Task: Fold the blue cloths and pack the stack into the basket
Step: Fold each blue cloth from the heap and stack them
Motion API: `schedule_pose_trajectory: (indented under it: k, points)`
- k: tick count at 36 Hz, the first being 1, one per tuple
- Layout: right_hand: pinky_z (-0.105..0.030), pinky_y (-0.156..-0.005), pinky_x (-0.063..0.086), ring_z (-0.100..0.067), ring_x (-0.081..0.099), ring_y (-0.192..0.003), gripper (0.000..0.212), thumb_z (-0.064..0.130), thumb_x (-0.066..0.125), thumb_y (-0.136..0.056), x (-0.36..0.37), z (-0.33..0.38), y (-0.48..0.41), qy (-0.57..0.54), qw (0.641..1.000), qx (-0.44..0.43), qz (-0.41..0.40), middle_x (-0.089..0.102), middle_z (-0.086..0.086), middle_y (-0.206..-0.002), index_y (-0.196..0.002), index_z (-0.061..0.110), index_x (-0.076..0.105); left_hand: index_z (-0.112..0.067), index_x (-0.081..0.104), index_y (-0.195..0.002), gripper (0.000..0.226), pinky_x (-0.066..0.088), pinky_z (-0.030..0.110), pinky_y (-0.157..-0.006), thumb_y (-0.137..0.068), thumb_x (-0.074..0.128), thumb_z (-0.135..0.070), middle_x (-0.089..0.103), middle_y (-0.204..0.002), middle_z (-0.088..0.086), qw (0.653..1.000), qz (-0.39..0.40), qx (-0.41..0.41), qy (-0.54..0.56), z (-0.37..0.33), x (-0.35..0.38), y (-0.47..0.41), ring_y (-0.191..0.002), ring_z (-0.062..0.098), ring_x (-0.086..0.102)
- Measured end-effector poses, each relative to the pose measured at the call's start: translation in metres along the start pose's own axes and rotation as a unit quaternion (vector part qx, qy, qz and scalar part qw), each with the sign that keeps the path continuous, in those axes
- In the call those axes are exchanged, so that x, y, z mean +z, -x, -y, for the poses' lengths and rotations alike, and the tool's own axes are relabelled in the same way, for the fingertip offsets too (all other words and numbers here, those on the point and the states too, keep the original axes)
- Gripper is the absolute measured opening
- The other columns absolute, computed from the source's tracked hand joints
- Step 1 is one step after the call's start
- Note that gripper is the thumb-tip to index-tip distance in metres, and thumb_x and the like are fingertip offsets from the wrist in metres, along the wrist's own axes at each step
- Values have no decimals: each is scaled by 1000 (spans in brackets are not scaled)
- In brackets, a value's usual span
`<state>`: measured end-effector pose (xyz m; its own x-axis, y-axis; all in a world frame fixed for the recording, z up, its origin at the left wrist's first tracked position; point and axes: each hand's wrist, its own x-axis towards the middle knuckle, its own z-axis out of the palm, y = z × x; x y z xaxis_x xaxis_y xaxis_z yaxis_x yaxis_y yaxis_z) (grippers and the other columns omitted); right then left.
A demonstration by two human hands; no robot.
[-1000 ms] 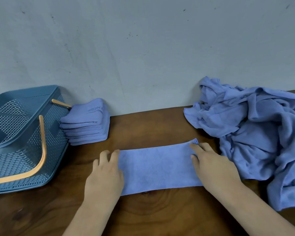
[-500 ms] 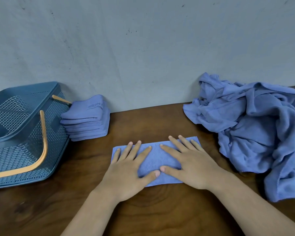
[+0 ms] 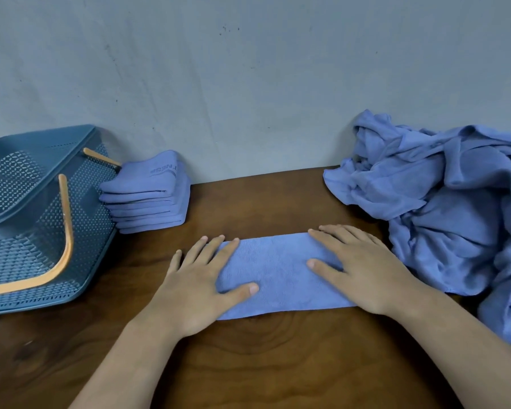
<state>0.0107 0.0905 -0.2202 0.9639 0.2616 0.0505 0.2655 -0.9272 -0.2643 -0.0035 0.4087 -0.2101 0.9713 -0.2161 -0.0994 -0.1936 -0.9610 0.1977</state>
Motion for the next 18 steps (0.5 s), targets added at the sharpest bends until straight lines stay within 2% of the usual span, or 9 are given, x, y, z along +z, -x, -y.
schedule_pose_trajectory:
  k: [3, 6, 8, 10, 12, 14, 16, 18]
  points:
    - [-38, -111, 40, -7, 38, -138, 57, 62, 23, -105, -3, 2, -2, 16, 999, -1, -33, 41, 26, -149, -156, 44, 40, -59, -13, -159, 100, -4, 49, -132, -74, 11, -105, -10, -172, -28, 1000, 0, 1, -13, 0, 0, 2, -158, 2, -19]
    - [-38, -96, 47, -12, 45, -120, 45, 46, 35, -106, -4, 2, -8, 35, 998, 21, -46, 49, 20, -135, -148, 40, 50, -56, -14, -161, 100, -6, 51, -131, -77, 11, -104, -11, -173, -25, 999, 4, 6, -32, -3, -1, 5, -159, 4, -21]
    - [-38, -92, 49, -16, 47, -111, 42, 43, 40, -104, -4, 3, -10, 23, 996, 52, -65, 54, 13, -127, -141, 35, 59, -54, -11, -163, 98, -8, 52, -131, -80, 11, -102, -12, -173, -23, 999, -7, 13, -50, -5, -2, 7, -159, 4, -22]
    - [-39, -90, 51, -19, 48, -105, 42, 46, 38, -101, -5, 4, -11, 3, 993, 91, -74, 58, 8, -118, -131, 32, 64, -50, 1, -166, 90, -7, 52, -131, -89, 14, -94, -5, -174, -24, 996, -50, 38, -70, -8, -4, 8, -159, 4, -20]
    - [-40, -86, 52, -19, 48, -101, 43, 52, 36, -97, -5, 6, -11, 16, 991, 111, -73, 57, 7, -109, -121, 31, 65, -45, 20, -165, 72, 0, 52, -132, -101, 19, -78, 11, -173, -24, 986, -116, 91, -74, -18, -5, 9, -160, 1, -11]
    - [-40, -83, 53, -18, 47, -98, 35, 53, 41, -96, -5, 6, -10, 28, 990, 116, -75, 54, 8, -103, -113, 30, 62, -42, 34, -162, 61, 5, 50, -132, -107, 20, -65, 22, -170, -25, 981, -134, 135, -44, -36, 0, 10, -159, -3, -5]
    - [-38, -81, 52, -17, 46, -96, 27, 50, 48, -94, -5, 6, -11, 26, 990, 114, -79, 51, 9, -98, -106, 29, 59, -43, 35, -161, 59, 4, 46, -132, -108, 18, -62, 21, -170, -28, 981, -101, 164, -15, -54, 8, 12, -158, -7, -6]
    - [-37, -79, 51, -17, 45, -95, 21, 47, 52, -91, -6, 6, -10, 18, 990, 114, -76, 48, 10, -95, -100, 29, 56, -47, 26, -163, 59, 1, 42, -132, -108, 18, -63, 11, -171, -32, 983, -54, 176, -8, -62, 15, 13, -155, -10, -13]
